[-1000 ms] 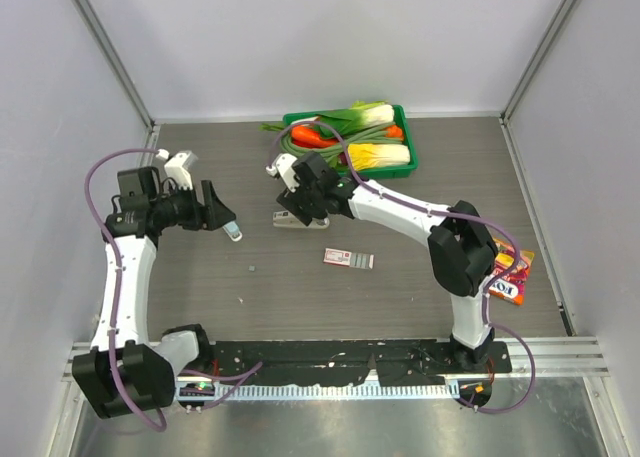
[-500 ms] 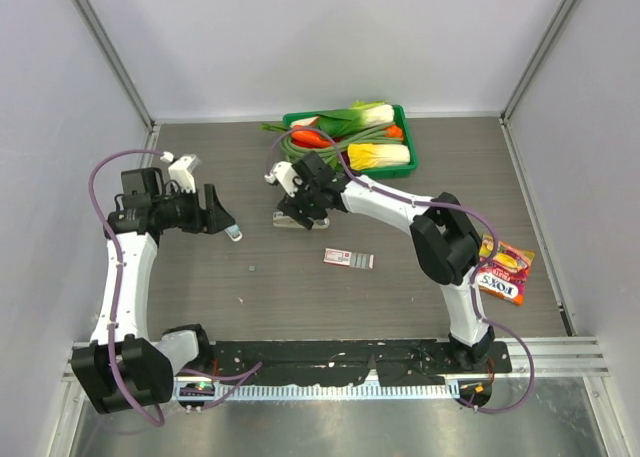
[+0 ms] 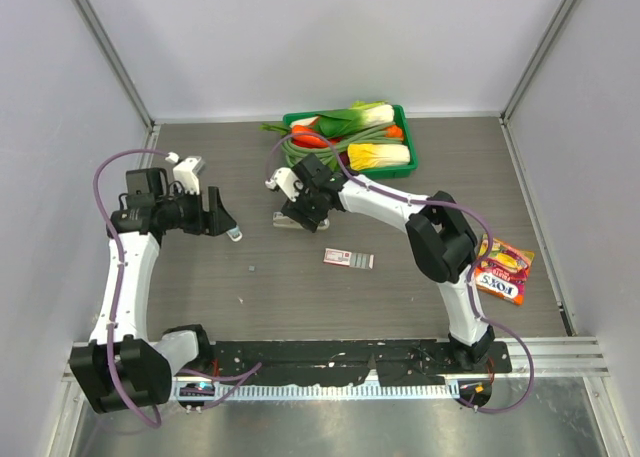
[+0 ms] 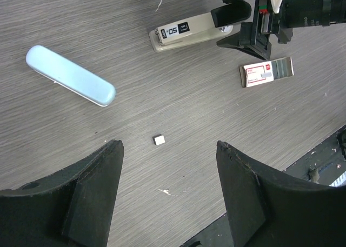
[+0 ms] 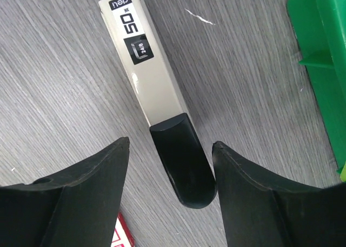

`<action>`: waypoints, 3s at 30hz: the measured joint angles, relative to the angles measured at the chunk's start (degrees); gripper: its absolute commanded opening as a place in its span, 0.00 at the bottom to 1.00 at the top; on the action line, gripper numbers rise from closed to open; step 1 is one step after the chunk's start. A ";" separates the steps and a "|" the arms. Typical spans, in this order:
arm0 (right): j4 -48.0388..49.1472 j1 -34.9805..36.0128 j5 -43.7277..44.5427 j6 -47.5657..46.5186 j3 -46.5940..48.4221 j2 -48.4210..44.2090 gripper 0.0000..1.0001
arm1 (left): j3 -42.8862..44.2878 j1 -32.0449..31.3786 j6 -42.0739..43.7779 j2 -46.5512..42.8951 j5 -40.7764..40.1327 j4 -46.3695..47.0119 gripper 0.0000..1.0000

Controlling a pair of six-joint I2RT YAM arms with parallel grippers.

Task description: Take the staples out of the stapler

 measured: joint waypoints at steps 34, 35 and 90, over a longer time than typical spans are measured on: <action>35.21 3.02 5.97 41.62 -33.64 -23.89 0.01 | 0.22 -16.92 1.60 7.85 -5.01 1.22 0.58; 36.85 3.21 6.62 42.82 -34.75 -24.79 0.01 | 0.17 -17.49 1.68 8.41 -4.57 1.31 0.57; 60.83 8.41 11.34 65.92 -52.35 -35.65 0.01 | -4.79 -26.56 8.79 13.09 -12.55 13.55 0.19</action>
